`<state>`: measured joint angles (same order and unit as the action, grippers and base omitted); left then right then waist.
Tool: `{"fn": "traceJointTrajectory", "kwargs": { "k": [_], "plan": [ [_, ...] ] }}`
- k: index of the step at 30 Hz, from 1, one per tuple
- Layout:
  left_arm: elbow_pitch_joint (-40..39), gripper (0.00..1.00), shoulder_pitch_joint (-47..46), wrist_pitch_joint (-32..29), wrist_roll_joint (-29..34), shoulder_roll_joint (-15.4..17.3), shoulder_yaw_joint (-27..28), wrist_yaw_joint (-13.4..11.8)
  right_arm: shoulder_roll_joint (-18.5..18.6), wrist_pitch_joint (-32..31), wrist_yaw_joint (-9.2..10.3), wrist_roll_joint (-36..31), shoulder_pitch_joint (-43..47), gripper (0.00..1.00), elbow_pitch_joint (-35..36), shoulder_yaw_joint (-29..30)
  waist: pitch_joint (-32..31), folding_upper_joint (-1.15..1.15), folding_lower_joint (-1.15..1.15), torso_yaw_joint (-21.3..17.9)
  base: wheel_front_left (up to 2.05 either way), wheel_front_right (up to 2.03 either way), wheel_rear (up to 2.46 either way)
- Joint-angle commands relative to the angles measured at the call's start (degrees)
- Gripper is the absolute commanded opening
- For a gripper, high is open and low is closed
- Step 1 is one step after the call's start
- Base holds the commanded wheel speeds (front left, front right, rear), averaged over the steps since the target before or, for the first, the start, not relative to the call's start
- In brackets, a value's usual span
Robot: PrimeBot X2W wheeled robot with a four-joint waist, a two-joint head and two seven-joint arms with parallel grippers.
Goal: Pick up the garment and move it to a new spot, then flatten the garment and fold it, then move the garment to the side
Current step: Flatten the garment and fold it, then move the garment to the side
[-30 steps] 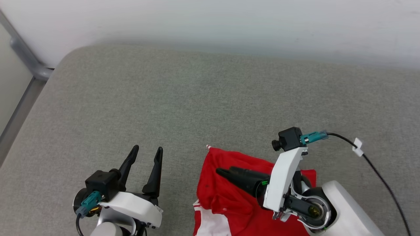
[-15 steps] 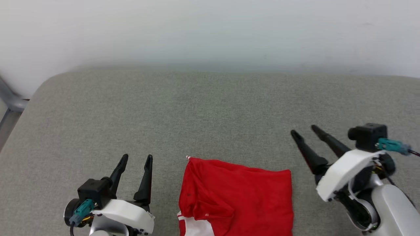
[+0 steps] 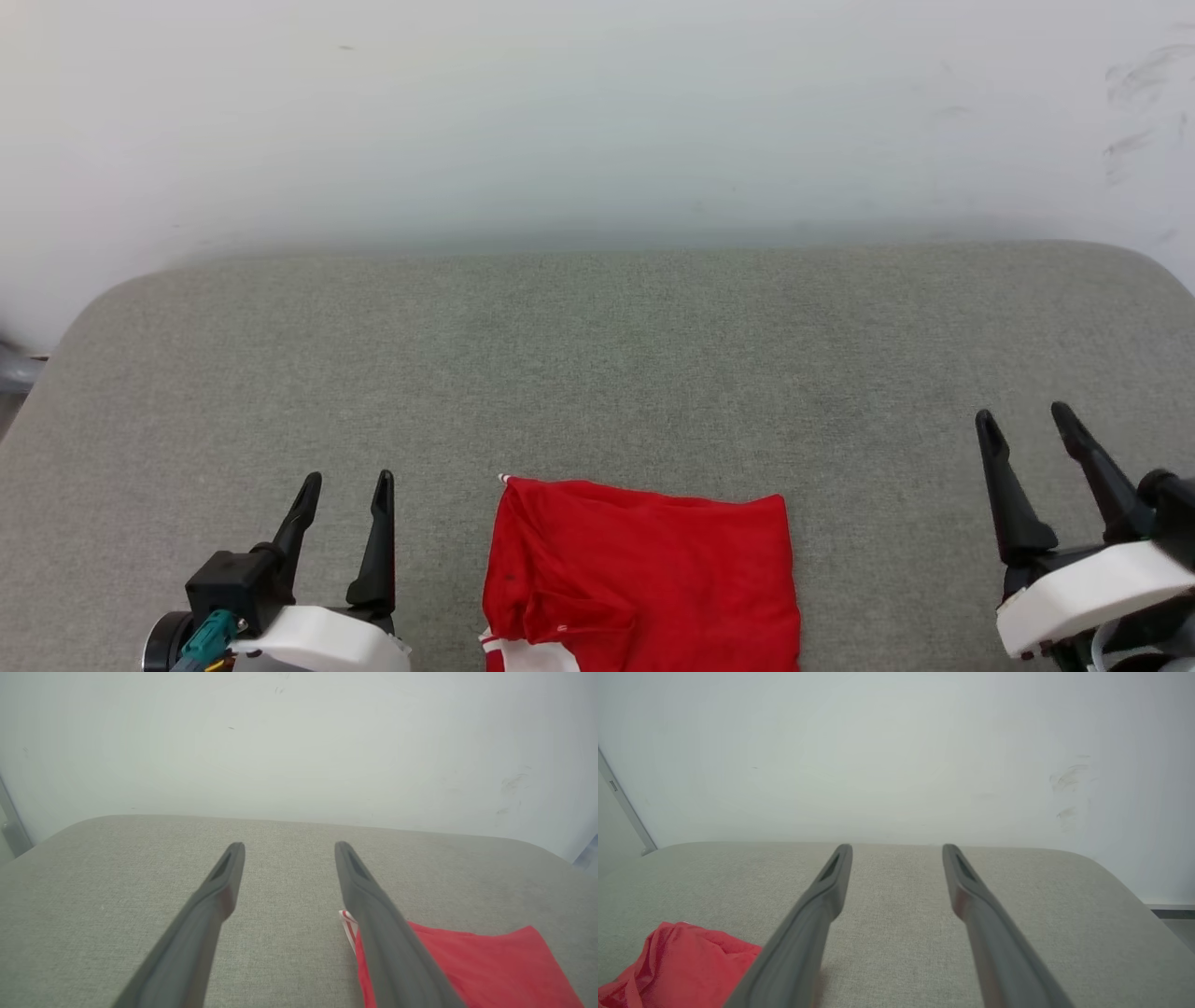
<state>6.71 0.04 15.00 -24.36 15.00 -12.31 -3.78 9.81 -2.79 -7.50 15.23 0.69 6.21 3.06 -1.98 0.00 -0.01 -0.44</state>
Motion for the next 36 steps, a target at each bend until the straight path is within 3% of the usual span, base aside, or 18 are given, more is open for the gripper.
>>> {"fn": "traceJointTrajectory", "kwargs": {
  "k": [1,10,25,31,36],
  "plan": [
    [-0.35,1.00,0.86,0.23,0.34,0.03,0.34,-0.27,-0.67,0.43,0.02,-0.64,1.18,1.00,0.90,-0.04,-0.41,0.00,0.01,-0.25,0.00,0.00,0.00],
    [-0.82,1.00,3.45,0.19,2.21,-0.62,1.16,-0.83,-4.25,0.09,0.02,-2.98,7.12,1.00,2.62,0.46,-2.25,0.00,0.01,-1.07,0.00,0.00,0.00],
    [-0.66,1.00,2.14,0.19,4.03,-0.92,1.62,-0.36,-4.01,-3.46,0.02,-3.70,7.61,1.00,5.00,2.40,-1.93,0.00,0.01,-0.48,0.00,0.00,0.00],
    [-1.14,1.00,1.47,0.19,4.38,-1.30,2.05,-0.09,-1.98,-7.02,0.02,0.77,8.06,1.00,3.40,6.70,-1.32,0.00,0.01,0.78,0.00,0.00,0.00],
    [-1.76,1.00,0.38,0.19,4.89,-1.83,1.89,0.43,0.49,-14.47,0.02,10.14,8.58,1.00,-0.91,9.24,-0.32,0.00,0.01,2.57,0.00,0.00,0.00]
  ]
}}
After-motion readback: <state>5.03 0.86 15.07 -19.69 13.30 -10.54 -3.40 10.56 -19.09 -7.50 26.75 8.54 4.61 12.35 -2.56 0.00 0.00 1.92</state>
